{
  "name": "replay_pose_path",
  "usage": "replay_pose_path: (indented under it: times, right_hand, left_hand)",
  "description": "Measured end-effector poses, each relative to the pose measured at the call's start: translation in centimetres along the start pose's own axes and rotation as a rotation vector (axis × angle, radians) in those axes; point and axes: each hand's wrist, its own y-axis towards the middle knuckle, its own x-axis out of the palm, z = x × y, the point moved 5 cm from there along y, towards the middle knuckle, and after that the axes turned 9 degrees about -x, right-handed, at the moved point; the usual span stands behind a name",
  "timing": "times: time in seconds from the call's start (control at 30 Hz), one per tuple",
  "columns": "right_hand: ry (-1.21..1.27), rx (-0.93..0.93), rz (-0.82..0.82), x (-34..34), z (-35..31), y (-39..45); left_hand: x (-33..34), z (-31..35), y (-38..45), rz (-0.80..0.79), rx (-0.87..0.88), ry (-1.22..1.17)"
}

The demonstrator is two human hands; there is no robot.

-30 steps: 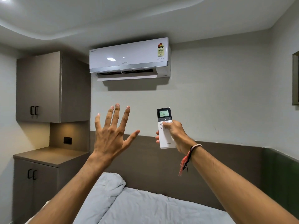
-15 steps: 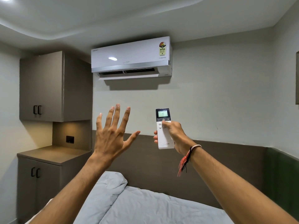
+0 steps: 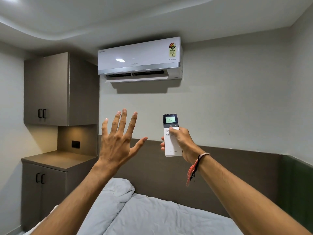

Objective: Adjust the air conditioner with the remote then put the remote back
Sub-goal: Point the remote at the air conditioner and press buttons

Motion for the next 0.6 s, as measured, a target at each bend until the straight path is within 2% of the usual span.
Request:
replay_pose_path:
  times: [0.23, 0.6]
  right_hand:
    - [0.055, 0.082, 0.012, 0.42, 0.34, -0.10]
    - [0.080, 0.107, 0.066, 0.49, 0.60, 0.20]
  left_hand:
    - [0.12, -0.16, -0.17, -0.003, -0.003, 0.006]
    - [-0.13, -0.16, -0.19, 0.000, 0.001, 0.000]
